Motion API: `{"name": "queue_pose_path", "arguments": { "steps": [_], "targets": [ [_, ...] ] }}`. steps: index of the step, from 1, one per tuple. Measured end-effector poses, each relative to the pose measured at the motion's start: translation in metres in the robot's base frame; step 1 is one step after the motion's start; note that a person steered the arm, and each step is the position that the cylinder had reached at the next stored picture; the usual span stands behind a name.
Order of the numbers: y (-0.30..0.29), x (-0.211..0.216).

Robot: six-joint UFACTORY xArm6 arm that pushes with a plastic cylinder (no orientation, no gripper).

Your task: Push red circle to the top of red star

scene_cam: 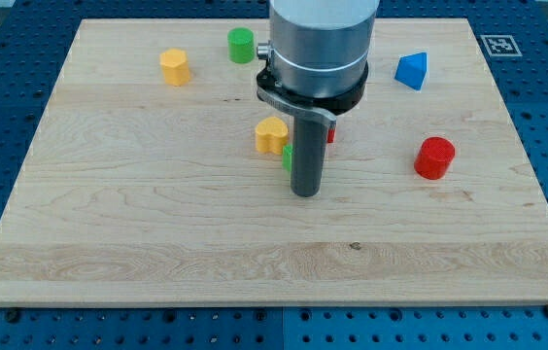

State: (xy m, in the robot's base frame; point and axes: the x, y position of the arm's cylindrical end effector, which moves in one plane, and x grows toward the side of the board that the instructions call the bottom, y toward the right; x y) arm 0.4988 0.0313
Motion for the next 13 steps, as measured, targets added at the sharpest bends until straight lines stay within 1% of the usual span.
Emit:
{"name": "queue_pose_path", "arguments": {
  "steps": [2, 3, 5, 7, 8, 9, 11, 12, 13],
  "targets": [
    [0.000, -0.013],
    [0.000, -0.013],
    [0.001, -0.009],
    [0.015, 0.014],
    [0.067, 0.018],
    [0.097, 0.031],
    [0.186, 0.038],
    [0.206, 0.031],
    [0.208, 0.005]
  ]
}}
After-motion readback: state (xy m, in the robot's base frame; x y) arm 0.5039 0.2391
